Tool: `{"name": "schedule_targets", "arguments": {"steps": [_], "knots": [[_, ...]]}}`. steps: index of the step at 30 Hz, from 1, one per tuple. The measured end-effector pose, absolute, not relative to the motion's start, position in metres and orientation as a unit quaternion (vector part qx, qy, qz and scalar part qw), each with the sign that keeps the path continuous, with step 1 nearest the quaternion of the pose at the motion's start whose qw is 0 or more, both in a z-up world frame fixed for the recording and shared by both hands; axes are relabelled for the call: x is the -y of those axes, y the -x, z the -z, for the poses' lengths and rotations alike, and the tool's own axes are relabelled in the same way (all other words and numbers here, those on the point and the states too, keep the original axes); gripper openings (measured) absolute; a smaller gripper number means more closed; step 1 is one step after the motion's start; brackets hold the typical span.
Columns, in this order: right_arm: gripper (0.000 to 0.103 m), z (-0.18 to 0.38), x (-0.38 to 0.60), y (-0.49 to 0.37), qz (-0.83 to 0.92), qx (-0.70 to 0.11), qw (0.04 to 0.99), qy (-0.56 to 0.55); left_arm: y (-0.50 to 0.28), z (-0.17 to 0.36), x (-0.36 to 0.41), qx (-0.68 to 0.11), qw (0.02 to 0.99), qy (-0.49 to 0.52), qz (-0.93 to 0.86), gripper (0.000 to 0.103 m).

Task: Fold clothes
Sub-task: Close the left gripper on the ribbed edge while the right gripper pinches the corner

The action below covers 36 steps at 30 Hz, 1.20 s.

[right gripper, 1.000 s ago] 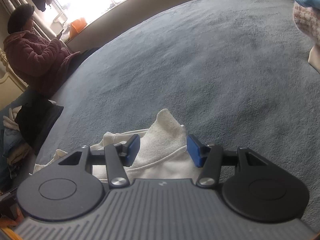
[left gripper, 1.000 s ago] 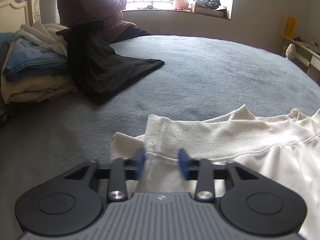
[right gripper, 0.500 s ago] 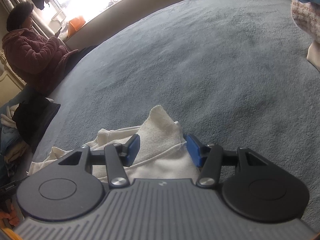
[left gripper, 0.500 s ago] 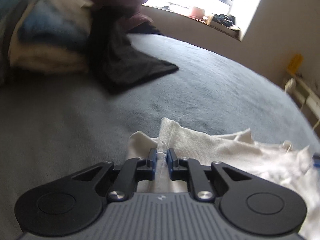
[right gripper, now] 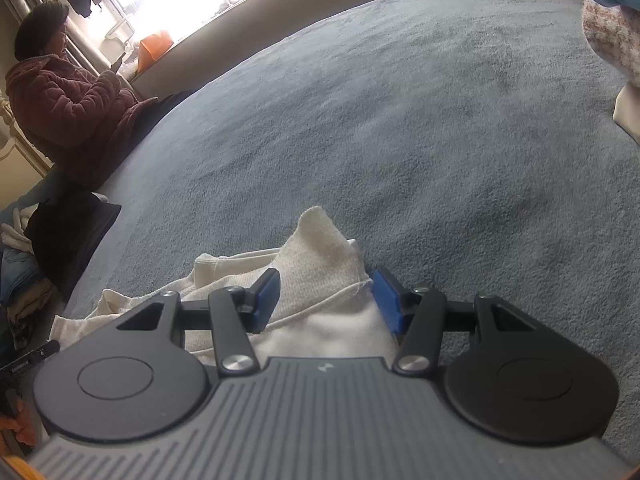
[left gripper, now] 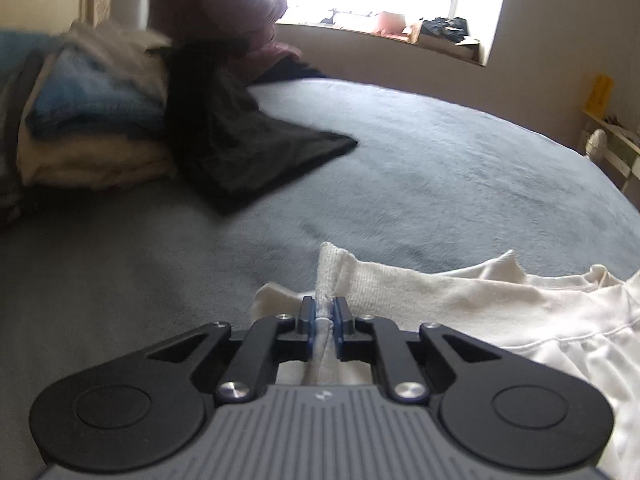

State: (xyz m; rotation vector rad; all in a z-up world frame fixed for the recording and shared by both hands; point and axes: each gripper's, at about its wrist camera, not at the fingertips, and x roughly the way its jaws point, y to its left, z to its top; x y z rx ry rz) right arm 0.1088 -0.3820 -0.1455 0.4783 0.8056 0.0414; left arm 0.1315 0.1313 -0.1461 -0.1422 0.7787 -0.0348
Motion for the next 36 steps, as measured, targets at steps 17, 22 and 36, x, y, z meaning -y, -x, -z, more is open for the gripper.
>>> {"name": "schedule_targets", "arguments": {"steps": [17,22,36], "knots": [[0.052,0.126,0.344,-0.095,-0.071,-0.364,0.927,-0.059,-0.138,0.149,-0.117,-0.394,0.917,0.048,0.029,0.041],[0.052,0.127,0.339,-0.100,-0.086,-0.361,0.928,-0.030,-0.138,0.149,-0.115,-0.394,0.918,0.034,0.014,0.019],[0.006,0.131,0.344,-0.125,-0.065,-0.337,0.939,-0.029,-0.130,0.140,-0.104,-0.365,0.931,0.011,-0.008,0.010]]}}
